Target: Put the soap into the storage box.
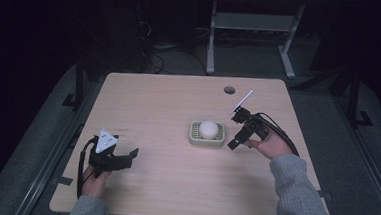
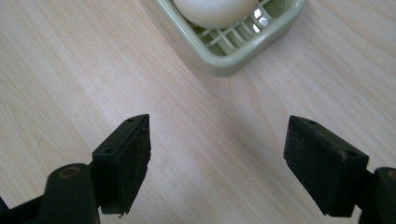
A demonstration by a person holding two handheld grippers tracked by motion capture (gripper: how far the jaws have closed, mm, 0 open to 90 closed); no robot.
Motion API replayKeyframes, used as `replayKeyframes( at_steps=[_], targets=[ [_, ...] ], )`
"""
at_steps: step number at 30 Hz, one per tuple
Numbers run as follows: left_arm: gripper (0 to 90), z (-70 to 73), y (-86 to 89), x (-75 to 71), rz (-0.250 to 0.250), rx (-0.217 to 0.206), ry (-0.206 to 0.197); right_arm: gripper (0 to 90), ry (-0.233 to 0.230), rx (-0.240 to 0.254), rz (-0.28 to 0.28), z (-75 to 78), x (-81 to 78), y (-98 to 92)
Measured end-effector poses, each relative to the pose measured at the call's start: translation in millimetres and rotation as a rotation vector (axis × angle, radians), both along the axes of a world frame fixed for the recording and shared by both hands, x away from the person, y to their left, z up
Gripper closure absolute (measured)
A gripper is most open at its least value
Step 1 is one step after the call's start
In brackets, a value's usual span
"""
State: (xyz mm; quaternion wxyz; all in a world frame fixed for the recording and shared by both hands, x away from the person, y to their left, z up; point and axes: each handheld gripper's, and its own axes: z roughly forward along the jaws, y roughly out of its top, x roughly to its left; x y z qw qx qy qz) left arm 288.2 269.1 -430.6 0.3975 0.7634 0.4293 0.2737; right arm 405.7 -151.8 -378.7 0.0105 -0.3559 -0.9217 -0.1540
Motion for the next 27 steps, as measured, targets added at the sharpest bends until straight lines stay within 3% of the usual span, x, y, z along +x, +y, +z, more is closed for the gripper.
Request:
replayKeyframes(
  at_steps=[27],
  targets=[
    [14.8, -0.4, -0.8, 0.0, -0.001, 0.002, 0.004, 22.6, 0.0, 0.029, -0.066, -17.7, -39.3, -46.2]
  ],
)
